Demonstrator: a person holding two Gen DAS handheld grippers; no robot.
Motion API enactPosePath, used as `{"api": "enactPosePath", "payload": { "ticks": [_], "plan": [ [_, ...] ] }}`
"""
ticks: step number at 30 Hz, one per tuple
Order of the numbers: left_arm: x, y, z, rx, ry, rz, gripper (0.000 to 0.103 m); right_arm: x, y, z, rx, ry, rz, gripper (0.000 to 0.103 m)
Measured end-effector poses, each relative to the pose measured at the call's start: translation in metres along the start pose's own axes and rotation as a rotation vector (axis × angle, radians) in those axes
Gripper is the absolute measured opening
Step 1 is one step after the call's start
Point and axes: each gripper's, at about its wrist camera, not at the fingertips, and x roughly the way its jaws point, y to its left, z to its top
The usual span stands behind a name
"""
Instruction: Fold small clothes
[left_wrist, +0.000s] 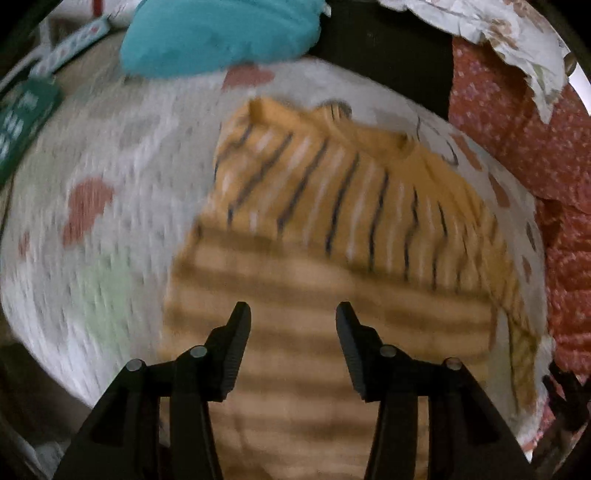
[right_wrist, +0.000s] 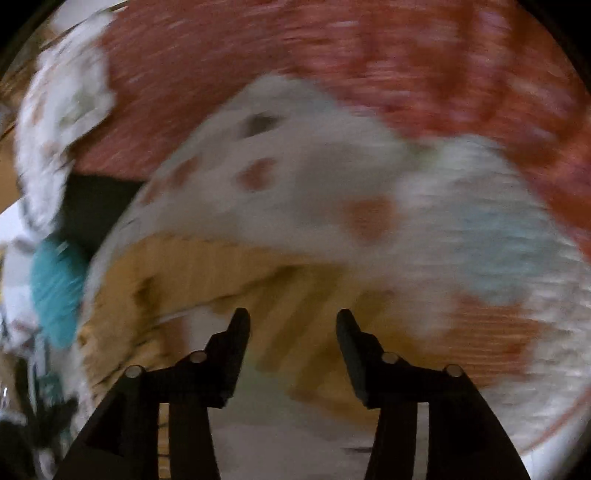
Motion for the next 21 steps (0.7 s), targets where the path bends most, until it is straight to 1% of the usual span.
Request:
{"api": "enactPosePath", "payload": {
  "ticks": [2, 5, 7, 8, 9, 10, 11, 12, 13, 14, 15, 18, 20, 21],
  "plan": [
    [-0.003, -0.001, -0.026, -0.013, 0.023, -0.022, 0.047, 0.002, -0.019, 0.0, 0.028, 0.043, -0.005, 0.054],
    [-0.001, -0.008, -0.052, -0.024, 0.05, -0.048, 0.047, 0.014, -0.025, -0.008, -0.001, 0.097, -0.068, 0.055],
    [-0.003, -0.014, -0.064, -0.02, 0.063, -0.048, 0.047, 0.025, -0.015, -0.016, -0.063, 0.113, -0.137, 0.056],
    [-0.006, -0.016, -0.07, -0.014, 0.065, -0.05, 0.047, 0.031, -0.01, -0.018, -0.104, 0.116, -0.165, 0.058],
    [-0.01, -0.02, -0.075, -0.002, 0.062, -0.05, 0.047, 0.037, -0.004, -0.021, -0.153, 0.122, -0.196, 0.061],
    [-0.015, -0.025, -0.079, 0.012, 0.054, -0.047, 0.047, 0.042, 0.002, -0.024, -0.209, 0.115, -0.232, 0.061],
    [-0.019, -0.027, -0.082, 0.023, 0.047, -0.045, 0.047, 0.042, 0.009, -0.025, -0.254, 0.102, -0.254, 0.055],
    [-0.026, -0.029, -0.086, 0.034, 0.036, -0.045, 0.047, 0.04, 0.012, -0.022, -0.28, 0.104, -0.24, 0.028],
    [-0.031, -0.03, -0.087, 0.04, 0.027, -0.045, 0.047, 0.037, 0.015, -0.017, -0.279, 0.124, -0.185, 0.008],
    [-0.036, -0.031, -0.088, 0.043, 0.018, -0.046, 0.047, 0.029, 0.017, -0.009, -0.278, 0.113, -0.177, 0.008],
    [-0.041, -0.031, -0.088, 0.044, 0.01, -0.048, 0.047, 0.018, 0.022, -0.001, -0.3, 0.069, -0.198, 0.008],
    [-0.054, -0.03, -0.087, 0.038, -0.016, -0.051, 0.047, -0.042, 0.046, 0.037, -0.431, -0.188, -0.33, 0.008],
    [-0.06, -0.029, -0.085, 0.029, -0.032, -0.058, 0.047, -0.073, 0.061, 0.049, -0.505, -0.336, -0.397, 0.008],
    [-0.063, -0.029, -0.085, 0.023, -0.039, -0.064, 0.047, -0.087, 0.072, 0.051, -0.568, -0.42, -0.428, 0.008]
  ]
}}
